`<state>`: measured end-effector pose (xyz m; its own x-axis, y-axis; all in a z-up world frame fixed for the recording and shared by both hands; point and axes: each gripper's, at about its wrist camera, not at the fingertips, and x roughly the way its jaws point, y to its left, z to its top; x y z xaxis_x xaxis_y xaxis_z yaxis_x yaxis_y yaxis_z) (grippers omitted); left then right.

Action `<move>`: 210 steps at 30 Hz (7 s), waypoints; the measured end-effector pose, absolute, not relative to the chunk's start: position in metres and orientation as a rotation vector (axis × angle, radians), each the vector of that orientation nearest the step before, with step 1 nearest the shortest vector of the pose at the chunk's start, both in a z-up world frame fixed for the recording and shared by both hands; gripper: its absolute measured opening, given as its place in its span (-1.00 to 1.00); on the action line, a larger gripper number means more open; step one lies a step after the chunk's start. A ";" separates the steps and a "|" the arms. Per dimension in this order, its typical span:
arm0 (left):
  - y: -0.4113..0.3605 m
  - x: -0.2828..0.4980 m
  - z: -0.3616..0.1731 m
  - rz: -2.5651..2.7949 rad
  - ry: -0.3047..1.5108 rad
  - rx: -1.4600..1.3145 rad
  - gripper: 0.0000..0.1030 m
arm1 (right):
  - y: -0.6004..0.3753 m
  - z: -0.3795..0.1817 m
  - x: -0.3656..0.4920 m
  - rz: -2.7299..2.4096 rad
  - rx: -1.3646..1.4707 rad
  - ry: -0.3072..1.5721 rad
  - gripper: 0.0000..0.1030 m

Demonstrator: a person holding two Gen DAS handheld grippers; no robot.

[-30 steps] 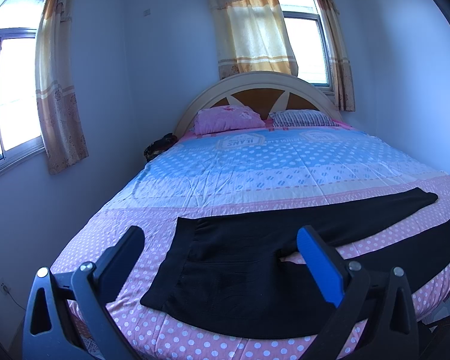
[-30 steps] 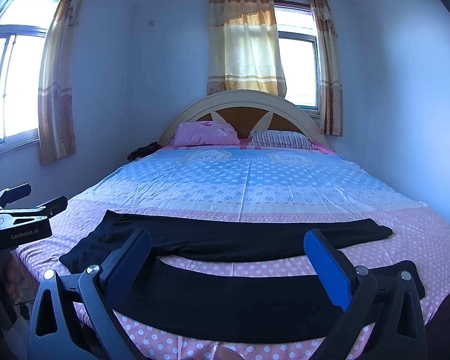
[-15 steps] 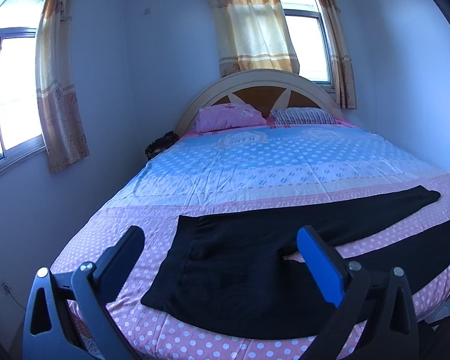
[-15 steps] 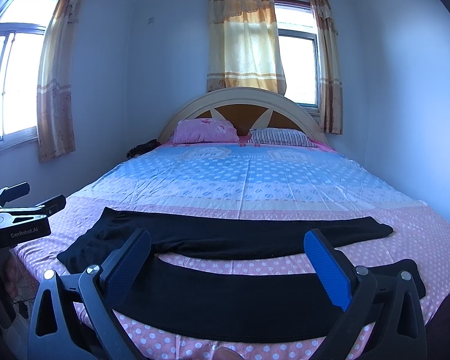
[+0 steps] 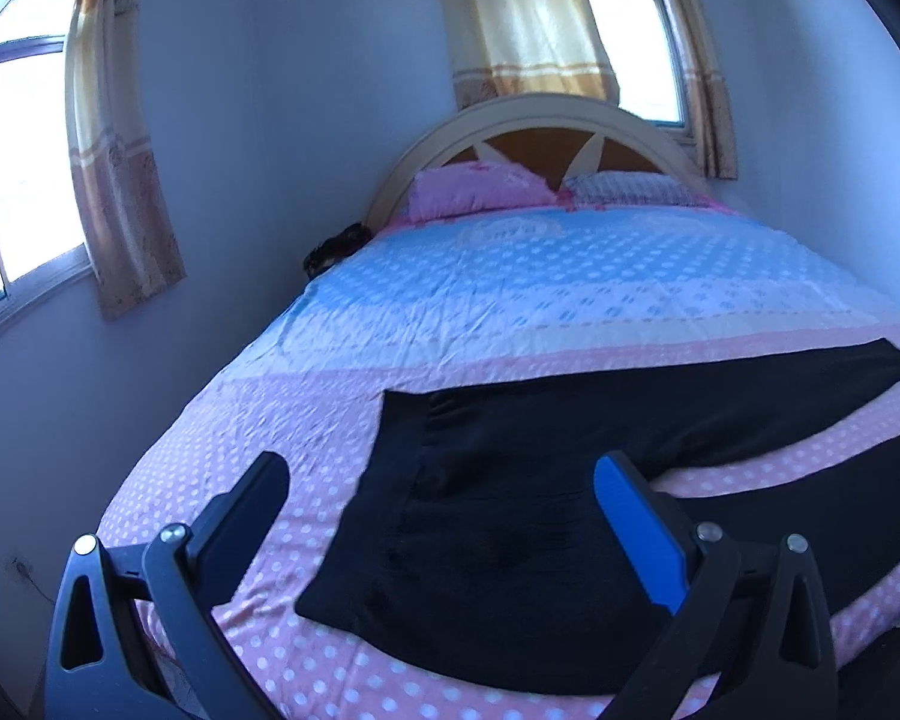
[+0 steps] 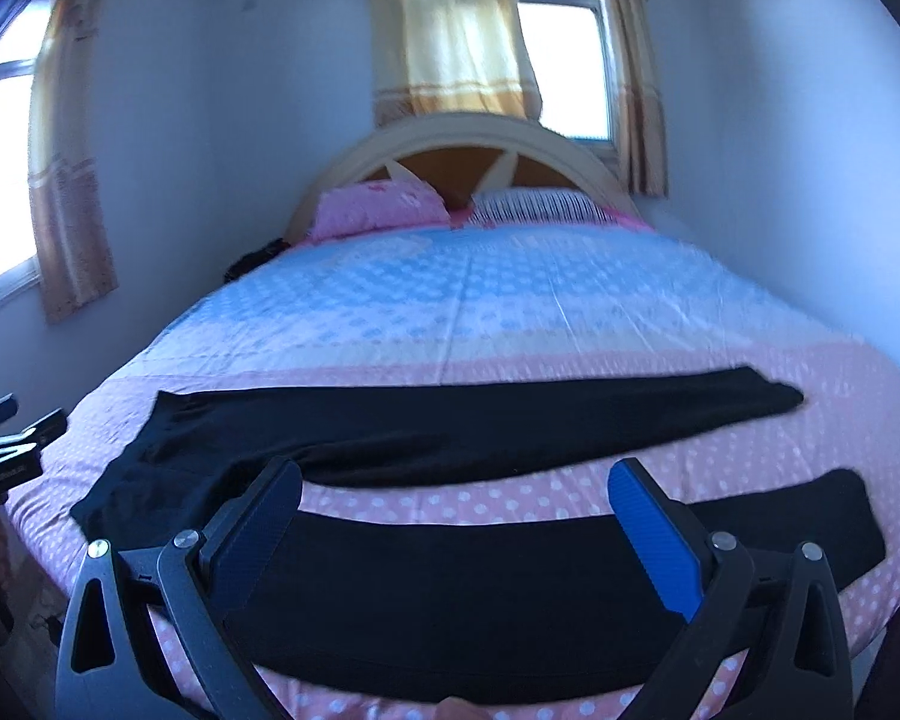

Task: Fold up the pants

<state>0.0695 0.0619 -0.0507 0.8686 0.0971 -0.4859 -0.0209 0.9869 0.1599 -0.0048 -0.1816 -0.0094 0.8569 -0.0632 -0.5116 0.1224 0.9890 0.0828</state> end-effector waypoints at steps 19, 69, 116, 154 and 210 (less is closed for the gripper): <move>0.142 0.234 -0.111 0.068 0.747 0.158 0.99 | -0.369 -0.033 0.158 -0.268 0.021 0.744 0.98; 0.140 0.318 -0.135 -0.344 0.851 0.075 -0.77 | -0.559 -0.111 0.225 -0.384 0.133 1.016 -0.84; 0.188 0.131 -0.146 -0.512 0.595 0.032 -0.68 | -0.218 -0.051 0.032 0.273 -0.363 0.814 0.17; 0.276 0.063 -0.150 -0.368 0.628 -0.025 -0.09 | -0.153 -0.122 0.005 0.488 -0.665 0.918 -0.89; 0.201 0.088 -0.159 -0.517 0.799 -0.195 -0.82 | -0.079 -0.123 0.009 0.589 -0.562 0.861 -0.93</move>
<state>0.0879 0.2011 -0.1590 0.5814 -0.5115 -0.6327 0.3672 0.8589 -0.3569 0.0087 -0.0791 -0.1226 0.5163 0.2457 -0.8204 -0.6758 0.7053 -0.2141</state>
